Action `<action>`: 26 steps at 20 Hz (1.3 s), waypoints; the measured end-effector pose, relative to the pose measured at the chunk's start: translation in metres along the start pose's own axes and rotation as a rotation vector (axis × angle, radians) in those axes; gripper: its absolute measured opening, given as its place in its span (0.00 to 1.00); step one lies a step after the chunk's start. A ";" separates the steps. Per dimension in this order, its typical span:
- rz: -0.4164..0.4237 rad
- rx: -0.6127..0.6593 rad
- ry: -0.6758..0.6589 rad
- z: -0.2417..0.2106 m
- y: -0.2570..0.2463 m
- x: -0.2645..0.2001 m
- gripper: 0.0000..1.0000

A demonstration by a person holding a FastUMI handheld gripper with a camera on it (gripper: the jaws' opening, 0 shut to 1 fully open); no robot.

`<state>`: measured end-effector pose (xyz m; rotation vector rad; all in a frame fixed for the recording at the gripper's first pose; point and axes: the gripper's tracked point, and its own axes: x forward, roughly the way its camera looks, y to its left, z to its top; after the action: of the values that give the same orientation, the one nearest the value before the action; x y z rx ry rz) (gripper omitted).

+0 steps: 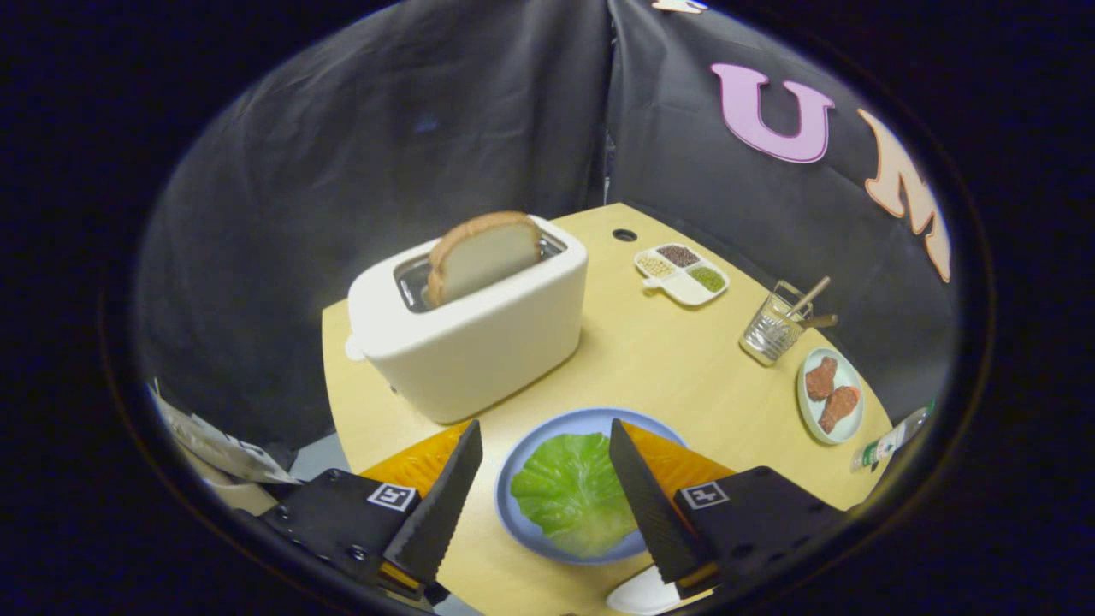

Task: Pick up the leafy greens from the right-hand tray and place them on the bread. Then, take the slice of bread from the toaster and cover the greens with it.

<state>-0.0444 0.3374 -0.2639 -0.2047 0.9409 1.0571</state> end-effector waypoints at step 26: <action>0.060 0.483 0.026 0.122 0.037 0.056 0.92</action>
<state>0.0030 0.4611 -0.2206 0.2110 1.2024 0.8539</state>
